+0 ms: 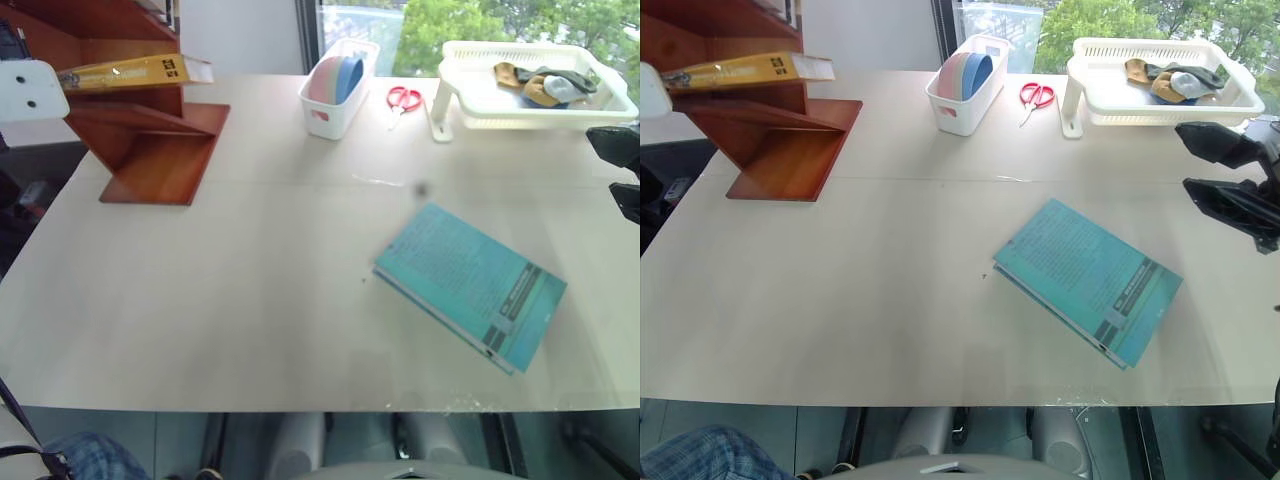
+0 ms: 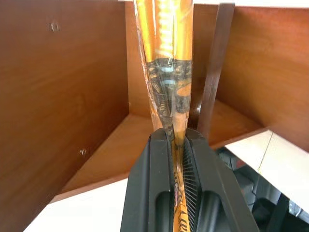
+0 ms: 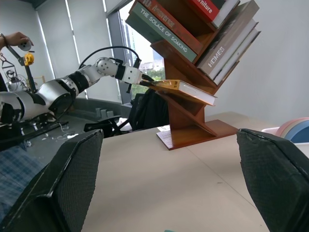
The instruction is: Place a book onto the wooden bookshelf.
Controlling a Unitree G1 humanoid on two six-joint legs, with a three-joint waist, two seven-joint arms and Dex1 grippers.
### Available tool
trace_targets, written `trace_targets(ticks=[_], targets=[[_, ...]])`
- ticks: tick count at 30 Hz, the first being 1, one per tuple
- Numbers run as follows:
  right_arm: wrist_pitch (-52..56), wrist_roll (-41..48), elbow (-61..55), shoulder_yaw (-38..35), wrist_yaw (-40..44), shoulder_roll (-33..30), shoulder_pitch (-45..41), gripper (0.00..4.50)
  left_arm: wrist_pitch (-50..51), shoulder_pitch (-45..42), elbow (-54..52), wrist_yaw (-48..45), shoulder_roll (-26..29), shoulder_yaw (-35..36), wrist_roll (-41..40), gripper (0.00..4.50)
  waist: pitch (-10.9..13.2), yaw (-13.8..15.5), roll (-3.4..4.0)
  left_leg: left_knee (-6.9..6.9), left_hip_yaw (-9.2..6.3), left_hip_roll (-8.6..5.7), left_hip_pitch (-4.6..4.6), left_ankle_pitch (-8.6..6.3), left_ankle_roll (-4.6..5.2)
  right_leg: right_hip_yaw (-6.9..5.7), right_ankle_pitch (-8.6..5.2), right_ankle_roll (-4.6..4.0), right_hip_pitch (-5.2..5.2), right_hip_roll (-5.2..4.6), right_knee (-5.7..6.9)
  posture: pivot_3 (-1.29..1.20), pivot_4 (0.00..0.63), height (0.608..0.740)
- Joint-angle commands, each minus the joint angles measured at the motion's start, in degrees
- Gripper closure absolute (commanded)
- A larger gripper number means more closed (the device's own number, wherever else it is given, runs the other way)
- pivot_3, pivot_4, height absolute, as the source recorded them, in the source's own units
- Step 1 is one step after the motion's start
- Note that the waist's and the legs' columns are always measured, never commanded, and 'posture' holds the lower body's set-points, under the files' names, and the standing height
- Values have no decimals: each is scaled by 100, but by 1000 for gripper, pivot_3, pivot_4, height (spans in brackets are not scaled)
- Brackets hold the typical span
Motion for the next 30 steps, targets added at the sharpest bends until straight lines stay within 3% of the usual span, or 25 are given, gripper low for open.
trace_targets(ticks=[1,2,3,4,9,15,17,21,25,30], targets=[[-82,45,-172,-283,-29,-23,31,0,93,-207,216,175,161,-1,137,3316,0,-13,0,0,2,0,0,0,0,2,0,0,-2,0,1,0,150,740],[-87,46,-178,-287,-34,-22,36,0,117,-222,258,189,154,-23,169,3316,0,-20,0,0,4,0,0,0,0,3,0,0,-3,0,2,0,150,740],[-89,48,-186,-294,-41,-20,40,0,138,-229,310,289,157,-61,246,2639,0,-21,0,0,5,0,-2,0,0,3,0,0,-11,1,7,0,150,740],[-90,49,-186,-299,-46,-20,42,0,172,-232,356,380,160,-89,317,2403,0,-20,0,0,5,0,-2,0,0,4,0,0,-11,1,8,0,150,740],[-139,-32,-201,-291,-63,-11,95,0,377,-172,557,811,281,-206,589,225,1,-7,-2,1,5,-1,-4,0,0,3,0,0,-11,1,8,0,150,740],[-193,-102,-169,-245,-60,45,70,0,379,-96,600,1216,535,104,350,225,0,-15,-3,5,6,0,-28,0,0,5,0,0,-40,1,19,0,150,740],[-235,-143,-114,-219,-69,69,4,0,312,0,595,890,473,592,-371,225,0,-1,-4,40,7,-1,-91,1,0,8,0,0,-115,-1,78,0,150,740],[-206,-175,50,-72,-60,77,-273,0,537,342,119,-455,170,1484,-1933,225,0,6,-4,51,9,3,-92,2,-1,8,0,0,-120,-1,93,0,150,740],[-193,-278,246,97,70,48,-519,0,1107,650,-511,-1169,-6,2107,-2981,225,0,-7,-4,64,8,7,-81,4,-2,6,1,0,-107,0,103,0,150,740],[-188,-327,410,215,71,119,-827,0,2743,1342,-2443,-1384,-776,3306,-4963,225,-1,6,-3,72,3,14,-87,3,-1,4,1,0,-108,-2,102,0,150,740]])
